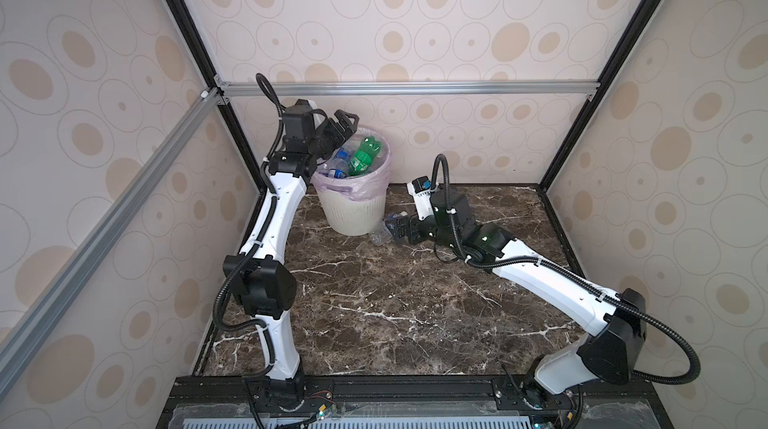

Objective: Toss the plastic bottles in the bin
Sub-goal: 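Draw left gripper back from the bin while right gripper approaches the Pocari bottle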

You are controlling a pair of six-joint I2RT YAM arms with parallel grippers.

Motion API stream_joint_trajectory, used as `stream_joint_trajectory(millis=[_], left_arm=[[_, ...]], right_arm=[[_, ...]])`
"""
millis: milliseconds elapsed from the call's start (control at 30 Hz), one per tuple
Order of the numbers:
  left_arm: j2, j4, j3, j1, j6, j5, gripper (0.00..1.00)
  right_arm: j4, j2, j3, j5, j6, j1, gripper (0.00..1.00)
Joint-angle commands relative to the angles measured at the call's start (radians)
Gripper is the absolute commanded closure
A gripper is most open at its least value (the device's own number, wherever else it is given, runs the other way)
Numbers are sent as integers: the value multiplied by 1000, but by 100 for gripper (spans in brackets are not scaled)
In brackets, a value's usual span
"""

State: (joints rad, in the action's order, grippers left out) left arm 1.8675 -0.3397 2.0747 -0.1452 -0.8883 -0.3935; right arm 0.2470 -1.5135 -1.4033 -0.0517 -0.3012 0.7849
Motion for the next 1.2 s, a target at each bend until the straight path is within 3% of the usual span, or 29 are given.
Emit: stream_joint_trajectory(millis=[0, 200, 733, 1167], left_arm=[[-203, 60, -34, -13, 50, 17, 1], [-331, 54, -157, -16, 84, 30, 1], [-569, 163, -653, -16, 59, 11, 1], [-714, 228, -996, -16, 3, -20, 1]], right_arm=[[-6, 30, 9, 18, -23, -2, 0], [-8, 32, 16, 24, -49, -1, 0], [52, 31, 2, -62, -75, -18, 0], [135, -126, -104, -17, -191, -117, 0]])
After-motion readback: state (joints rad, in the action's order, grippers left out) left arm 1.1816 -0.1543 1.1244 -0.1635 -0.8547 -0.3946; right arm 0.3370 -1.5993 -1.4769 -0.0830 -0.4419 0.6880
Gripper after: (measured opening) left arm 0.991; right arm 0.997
